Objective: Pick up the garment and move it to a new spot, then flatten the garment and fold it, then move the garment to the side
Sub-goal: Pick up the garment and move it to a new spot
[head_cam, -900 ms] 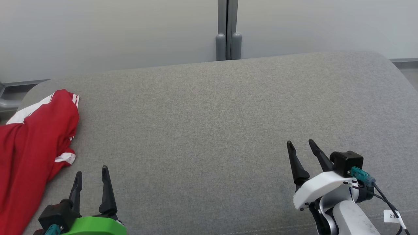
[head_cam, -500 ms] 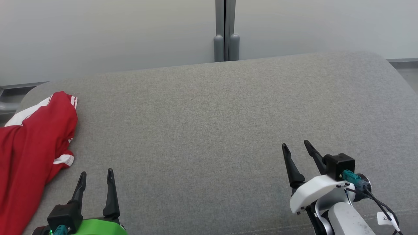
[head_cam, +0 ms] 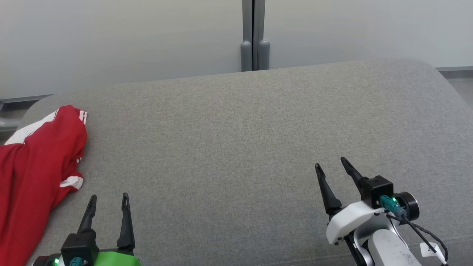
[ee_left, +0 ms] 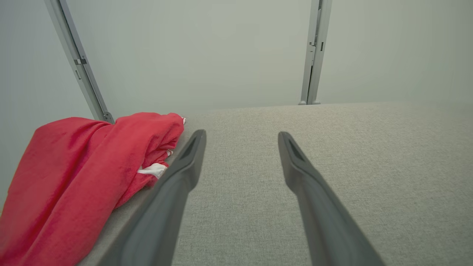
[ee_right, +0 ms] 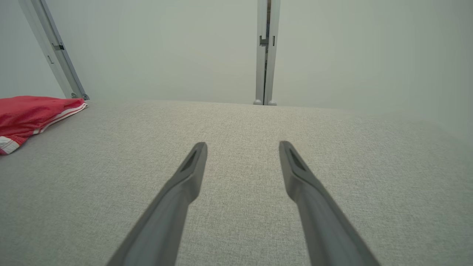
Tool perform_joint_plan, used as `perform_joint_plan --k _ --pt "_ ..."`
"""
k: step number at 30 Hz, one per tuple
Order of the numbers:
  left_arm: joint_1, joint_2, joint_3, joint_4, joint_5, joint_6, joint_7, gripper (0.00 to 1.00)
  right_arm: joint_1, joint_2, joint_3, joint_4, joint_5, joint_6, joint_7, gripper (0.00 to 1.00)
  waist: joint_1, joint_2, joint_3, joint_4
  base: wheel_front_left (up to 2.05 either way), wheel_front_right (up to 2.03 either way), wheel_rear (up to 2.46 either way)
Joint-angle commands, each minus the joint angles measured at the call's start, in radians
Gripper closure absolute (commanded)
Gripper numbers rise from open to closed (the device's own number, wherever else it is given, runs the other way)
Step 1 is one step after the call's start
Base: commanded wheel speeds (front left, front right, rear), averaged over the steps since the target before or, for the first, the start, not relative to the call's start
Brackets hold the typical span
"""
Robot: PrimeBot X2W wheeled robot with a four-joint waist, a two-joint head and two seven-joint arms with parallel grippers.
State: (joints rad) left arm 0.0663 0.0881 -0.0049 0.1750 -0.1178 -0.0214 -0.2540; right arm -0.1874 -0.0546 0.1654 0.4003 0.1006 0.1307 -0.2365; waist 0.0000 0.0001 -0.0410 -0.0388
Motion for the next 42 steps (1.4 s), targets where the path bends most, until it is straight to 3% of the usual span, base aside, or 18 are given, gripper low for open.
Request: perform_joint_plan --k 1,9,18,42 --pt "0.010 0.008 0.003 -0.003 0.021 0.004 -0.004 0.00 -0.006 -0.005 0.000 0.001 -0.025 0.000 -0.011 0.00 0.0000 -0.0001 0.000 -0.001 0.00 0.00 0.00" --pt "0.015 0.012 0.010 -0.001 0.077 0.012 -0.013 0.00 -0.003 -0.003 -0.004 0.004 -0.091 0.000 -0.033 0.00 0.0000 -0.0001 0.002 -0.006 0.00 0.00 0.00" --pt "0.002 0.012 0.013 0.017 0.073 0.019 -0.011 0.00 0.005 0.000 -0.018 0.008 -0.087 0.000 -0.032 0.00 0.0000 -0.0001 0.005 0.019 0.00 0.00 0.00" --pt "0.004 0.036 0.029 0.045 0.059 0.041 -0.011 0.00 0.026 0.003 -0.014 0.017 -0.055 0.000 -0.032 0.00 0.0000 -0.0001 0.006 0.241 0.00 0.00 0.00"
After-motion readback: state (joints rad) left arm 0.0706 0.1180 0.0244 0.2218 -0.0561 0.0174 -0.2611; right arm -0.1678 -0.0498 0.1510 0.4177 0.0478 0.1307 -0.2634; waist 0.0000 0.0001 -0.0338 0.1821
